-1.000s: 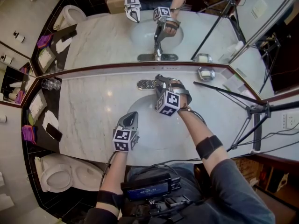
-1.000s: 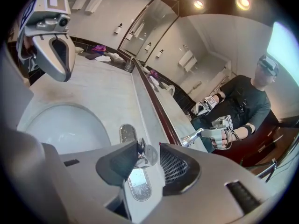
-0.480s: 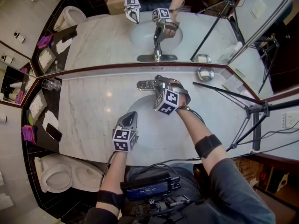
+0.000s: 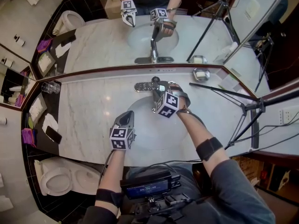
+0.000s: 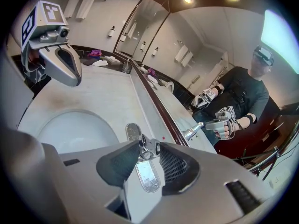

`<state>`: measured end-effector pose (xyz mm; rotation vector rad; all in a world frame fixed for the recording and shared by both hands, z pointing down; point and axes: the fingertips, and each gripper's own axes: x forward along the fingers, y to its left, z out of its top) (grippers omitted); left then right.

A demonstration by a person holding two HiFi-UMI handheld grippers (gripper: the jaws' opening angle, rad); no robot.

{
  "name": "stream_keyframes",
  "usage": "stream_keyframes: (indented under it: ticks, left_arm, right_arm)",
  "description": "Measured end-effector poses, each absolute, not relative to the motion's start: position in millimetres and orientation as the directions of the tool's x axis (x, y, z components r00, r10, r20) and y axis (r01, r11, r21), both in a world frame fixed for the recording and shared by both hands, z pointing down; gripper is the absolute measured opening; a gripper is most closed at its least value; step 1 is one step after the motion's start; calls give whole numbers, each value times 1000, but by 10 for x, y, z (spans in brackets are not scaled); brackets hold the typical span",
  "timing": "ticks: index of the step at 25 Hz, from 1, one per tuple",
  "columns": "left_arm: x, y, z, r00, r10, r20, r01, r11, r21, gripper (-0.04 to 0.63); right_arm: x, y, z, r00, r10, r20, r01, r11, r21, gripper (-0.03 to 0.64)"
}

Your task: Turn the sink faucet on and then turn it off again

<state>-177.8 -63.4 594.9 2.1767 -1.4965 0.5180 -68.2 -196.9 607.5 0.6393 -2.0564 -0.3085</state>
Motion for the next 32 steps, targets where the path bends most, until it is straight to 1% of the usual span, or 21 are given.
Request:
stream_keyframes:
  ticks: [3,8,12,14,18,24,27,32]
  left_arm:
    - [-1782,-664,5921,342,-775,532,-938,-315,144,0]
    - [-1797,-691,5864,342,-781,523,-938,-313,146,0]
    - [-1770,-709,5831,347,-782,517,-937,-316,151,0]
    - [-1750,-715,5804,352,-783,512,-935,-320,153,0]
    - [-1701,-712,5776,362,-784,505,-931,-331,154,0]
    - [-1650,-708,5709,376,-789,486,-926,-340,164,0]
    - [-1628,-695,5697,382,-786,487,-923,-350,159,0]
    - [-1618,-690,5668,382,-789,481,-922,-358,146,0]
  right_arm:
    - [-580,-1895,6018,-446,-554,704,-363,830,423,165]
    - [-299,-1823,5899,-463,-586,665,-531,784,322,73]
    - [-25,-1706,5829,-470,-613,636,-651,727,219,26]
    - [96,-1619,5769,-477,-620,623,-701,696,156,20]
    - [327,-1403,5806,-504,-632,589,-795,605,-31,20]
    - [615,-1066,5931,-527,-675,517,-848,465,-257,20]
    - [723,-923,5966,-518,-694,501,-855,414,-312,18]
    - [800,-807,6019,-503,-706,498,-863,384,-327,18]
